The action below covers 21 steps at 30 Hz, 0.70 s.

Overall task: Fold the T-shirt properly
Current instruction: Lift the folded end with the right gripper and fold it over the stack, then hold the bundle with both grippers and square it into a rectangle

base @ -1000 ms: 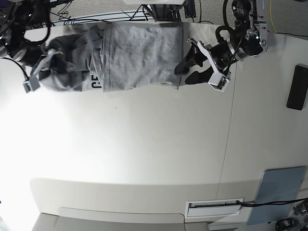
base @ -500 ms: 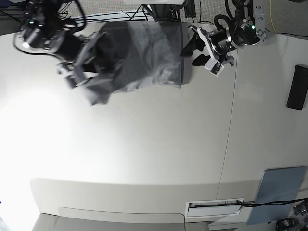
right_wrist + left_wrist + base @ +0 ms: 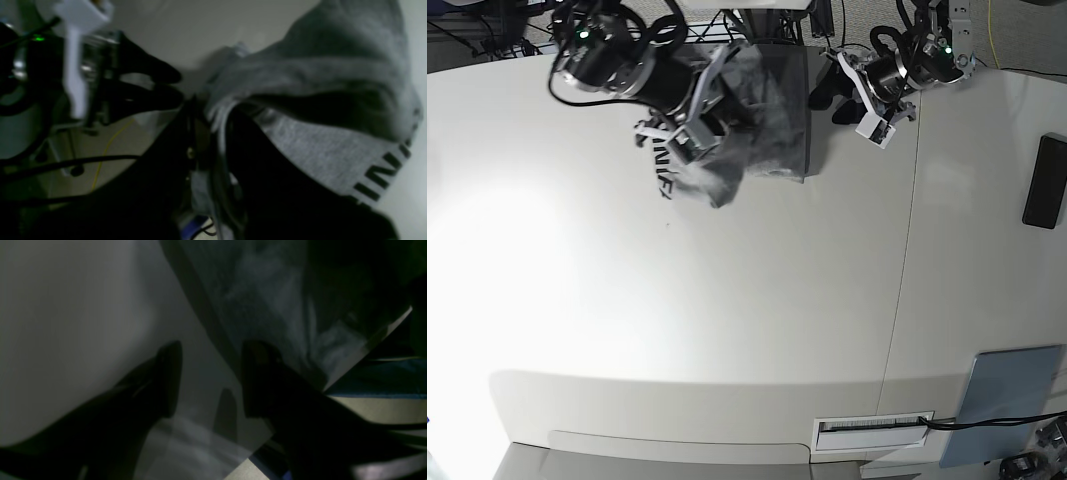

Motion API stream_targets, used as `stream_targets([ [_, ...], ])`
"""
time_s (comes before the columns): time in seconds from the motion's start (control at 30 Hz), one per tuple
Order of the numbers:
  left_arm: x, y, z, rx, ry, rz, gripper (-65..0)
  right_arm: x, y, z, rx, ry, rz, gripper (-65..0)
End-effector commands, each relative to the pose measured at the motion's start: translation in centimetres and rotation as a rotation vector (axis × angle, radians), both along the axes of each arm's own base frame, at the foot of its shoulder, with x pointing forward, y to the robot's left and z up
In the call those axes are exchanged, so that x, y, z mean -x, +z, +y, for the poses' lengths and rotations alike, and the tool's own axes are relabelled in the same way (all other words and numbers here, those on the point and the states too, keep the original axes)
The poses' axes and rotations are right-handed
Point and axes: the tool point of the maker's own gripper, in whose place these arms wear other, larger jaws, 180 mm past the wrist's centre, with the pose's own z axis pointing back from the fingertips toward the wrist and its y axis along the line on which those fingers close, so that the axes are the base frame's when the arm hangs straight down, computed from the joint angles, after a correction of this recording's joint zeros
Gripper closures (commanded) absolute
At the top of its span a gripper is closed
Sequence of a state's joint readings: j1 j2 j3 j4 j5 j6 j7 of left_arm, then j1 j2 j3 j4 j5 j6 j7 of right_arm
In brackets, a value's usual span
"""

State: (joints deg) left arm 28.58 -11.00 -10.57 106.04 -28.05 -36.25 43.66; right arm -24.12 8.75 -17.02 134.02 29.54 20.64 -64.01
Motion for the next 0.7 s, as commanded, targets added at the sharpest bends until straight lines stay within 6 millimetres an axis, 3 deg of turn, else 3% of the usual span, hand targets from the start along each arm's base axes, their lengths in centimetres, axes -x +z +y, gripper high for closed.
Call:
stream_targets([
  [0.0,-0.5,0.8,-0.2,0.025,0.005,-0.032,-29.6,-0.1,1.3,0.9,-0.05,0.009,-0.038,0.0],
  [0.23,-0.5,0.8,-0.2,0.025,0.005,-0.032,-29.6,0.4,1.7,3.1,-0.064,0.024,-0.066,0.0],
  [0.33,-0.5,0.8,-0.2,0.025,0.005,-0.032,-29.6,0.5,0.8,3.8,-0.082,0.02,-0.03,0.0],
  [0.67,-0.7,1.1,-0.1,0.023,0.004,-0.042,-29.6,-1.0,-0.6,4.2,-0.078,0.013,-0.015,0.0],
])
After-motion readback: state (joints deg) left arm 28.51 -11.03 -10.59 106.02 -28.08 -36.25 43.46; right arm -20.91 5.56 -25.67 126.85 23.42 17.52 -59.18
